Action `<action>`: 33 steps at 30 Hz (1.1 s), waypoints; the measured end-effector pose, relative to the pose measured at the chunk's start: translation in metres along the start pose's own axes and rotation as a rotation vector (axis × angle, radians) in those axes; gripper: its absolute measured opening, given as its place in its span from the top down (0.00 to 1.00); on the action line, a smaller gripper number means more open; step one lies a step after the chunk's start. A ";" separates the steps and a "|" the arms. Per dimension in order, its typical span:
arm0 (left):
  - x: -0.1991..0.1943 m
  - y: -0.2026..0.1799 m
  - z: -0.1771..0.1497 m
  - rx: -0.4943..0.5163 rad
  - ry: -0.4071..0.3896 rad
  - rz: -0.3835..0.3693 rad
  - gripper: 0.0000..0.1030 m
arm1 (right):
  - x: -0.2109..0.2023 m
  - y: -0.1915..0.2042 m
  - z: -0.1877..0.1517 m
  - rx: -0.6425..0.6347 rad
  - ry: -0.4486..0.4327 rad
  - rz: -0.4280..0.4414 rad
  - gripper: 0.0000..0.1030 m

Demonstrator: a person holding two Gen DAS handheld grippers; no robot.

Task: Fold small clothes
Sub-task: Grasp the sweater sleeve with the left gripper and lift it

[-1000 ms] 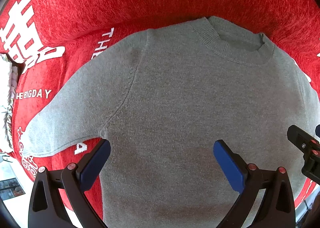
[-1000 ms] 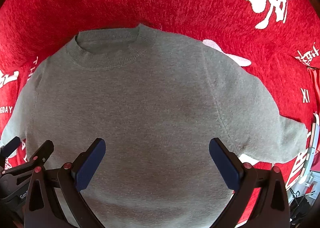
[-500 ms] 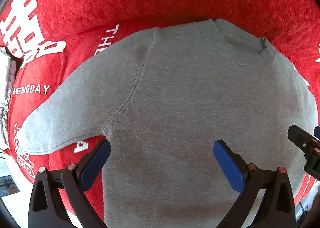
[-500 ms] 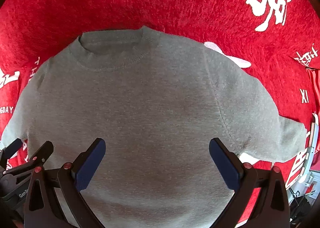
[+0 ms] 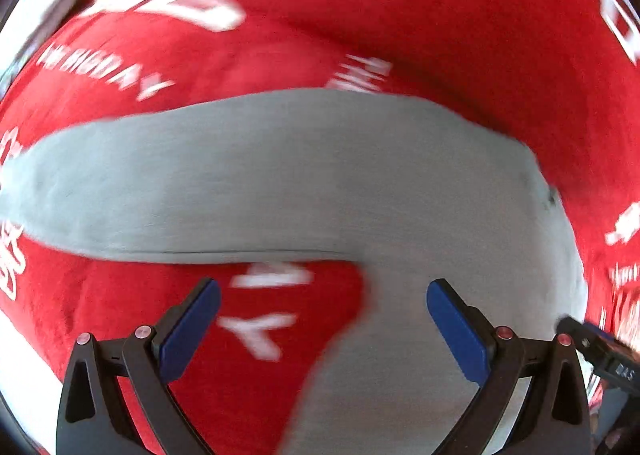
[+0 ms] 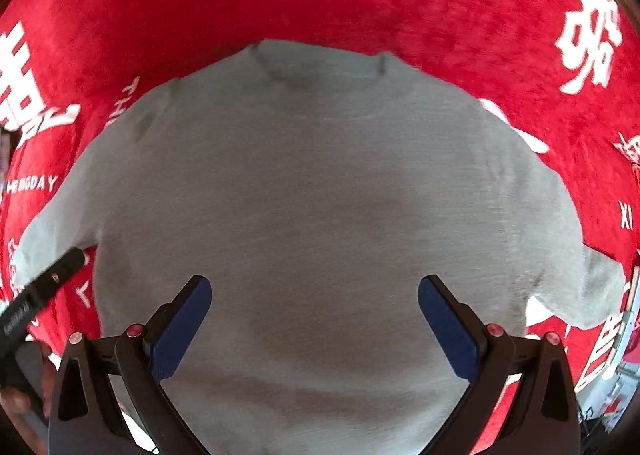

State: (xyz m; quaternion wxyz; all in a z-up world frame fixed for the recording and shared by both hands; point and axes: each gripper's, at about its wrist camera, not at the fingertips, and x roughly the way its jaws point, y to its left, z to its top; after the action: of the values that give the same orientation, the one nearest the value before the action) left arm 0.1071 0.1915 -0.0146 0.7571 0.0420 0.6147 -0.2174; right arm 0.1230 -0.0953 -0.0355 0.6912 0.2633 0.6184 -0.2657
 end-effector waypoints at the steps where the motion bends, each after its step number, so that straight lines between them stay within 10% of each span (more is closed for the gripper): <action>1: 0.000 0.019 0.000 -0.044 -0.004 0.000 0.00 | 0.000 0.010 -0.001 -0.016 0.004 0.005 0.00; 8: 0.016 0.162 -0.010 -0.384 -0.008 -0.072 0.00 | 0.011 0.056 -0.004 -0.101 0.034 0.023 0.00; 16: 0.024 0.205 0.006 -0.499 -0.059 -0.256 0.01 | 0.024 0.096 -0.003 -0.184 0.078 0.014 0.00; 19: 0.015 0.226 0.005 -0.503 -0.099 -0.229 0.34 | 0.026 0.104 -0.002 -0.200 0.083 0.016 0.00; 20: 0.014 0.230 0.004 -0.502 -0.097 -0.222 0.60 | 0.025 0.106 -0.002 -0.201 0.079 0.017 0.00; 22: 0.016 0.242 0.001 -0.489 -0.085 -0.239 0.94 | 0.020 0.106 -0.003 -0.196 0.071 0.022 0.00; 29: -0.046 0.221 0.015 -0.207 -0.178 -0.163 0.94 | 0.009 0.097 -0.010 -0.149 0.037 0.068 0.00; 33: -0.069 0.113 0.053 0.017 -0.226 -0.218 0.94 | 0.001 0.078 -0.014 -0.084 0.013 0.102 0.00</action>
State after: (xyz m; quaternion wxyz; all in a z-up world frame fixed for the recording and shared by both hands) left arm 0.1882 0.2949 0.0409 0.7929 -0.0434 0.5248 -0.3066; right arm 0.1673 -0.0297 -0.0348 0.7101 0.2671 0.6193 -0.2023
